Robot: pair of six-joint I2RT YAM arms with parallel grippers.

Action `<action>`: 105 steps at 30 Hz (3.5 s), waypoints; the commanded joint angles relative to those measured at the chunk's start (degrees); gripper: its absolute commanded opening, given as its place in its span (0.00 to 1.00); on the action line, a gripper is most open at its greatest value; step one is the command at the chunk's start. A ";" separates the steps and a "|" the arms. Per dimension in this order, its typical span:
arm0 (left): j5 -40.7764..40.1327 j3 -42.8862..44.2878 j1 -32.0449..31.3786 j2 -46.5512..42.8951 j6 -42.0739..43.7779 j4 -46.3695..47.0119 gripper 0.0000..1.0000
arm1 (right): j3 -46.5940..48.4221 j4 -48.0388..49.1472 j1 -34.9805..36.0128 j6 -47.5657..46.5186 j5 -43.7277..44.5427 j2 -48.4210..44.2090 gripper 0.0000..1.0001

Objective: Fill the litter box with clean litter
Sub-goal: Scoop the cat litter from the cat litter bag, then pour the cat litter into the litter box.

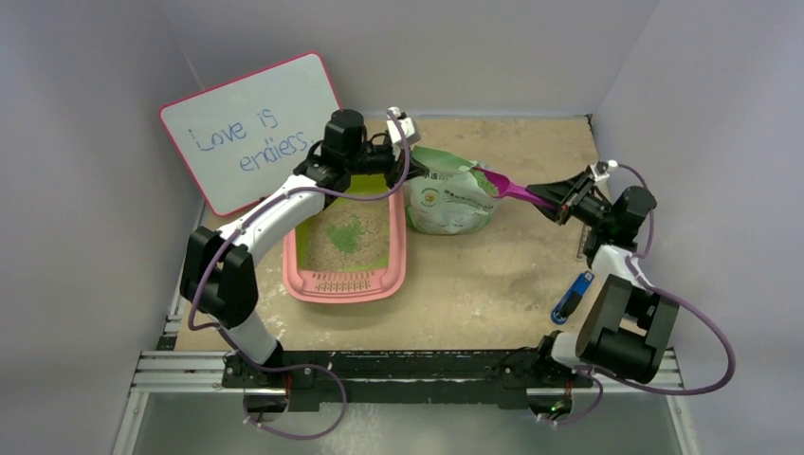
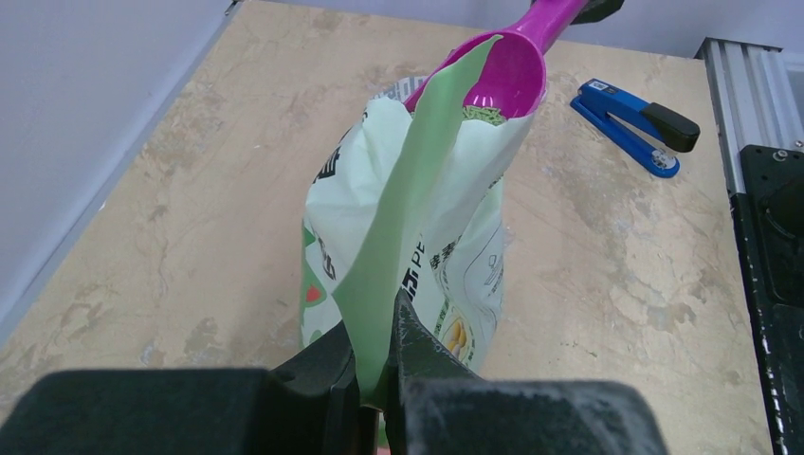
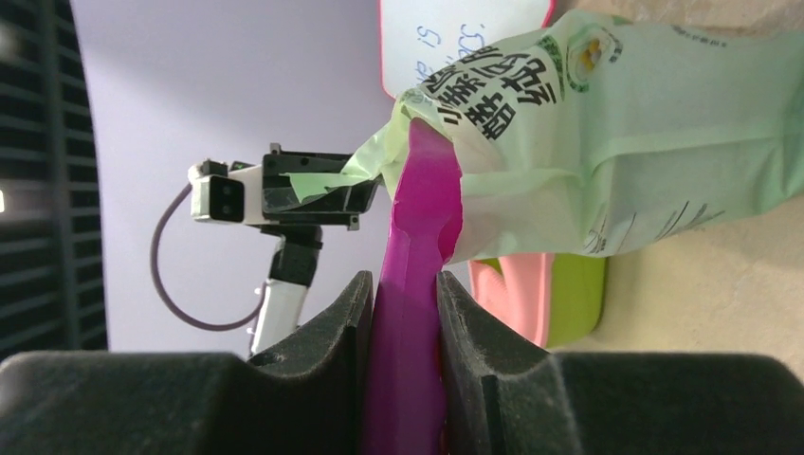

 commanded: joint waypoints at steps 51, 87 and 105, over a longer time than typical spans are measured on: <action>-3.04 5.12 -0.28 -1.14 0.02 0.28 0.00 | -7.93 19.73 -9.94 23.26 -1.16 -15.77 0.00; -12.92 3.28 -0.28 -2.94 -3.98 2.14 0.00 | -4.34 -20.62 5.99 2.35 3.91 -32.03 0.00; -13.65 3.07 -0.28 -4.00 -2.93 1.60 0.00 | -1.92 -18.23 32.76 -0.21 25.94 -25.89 0.00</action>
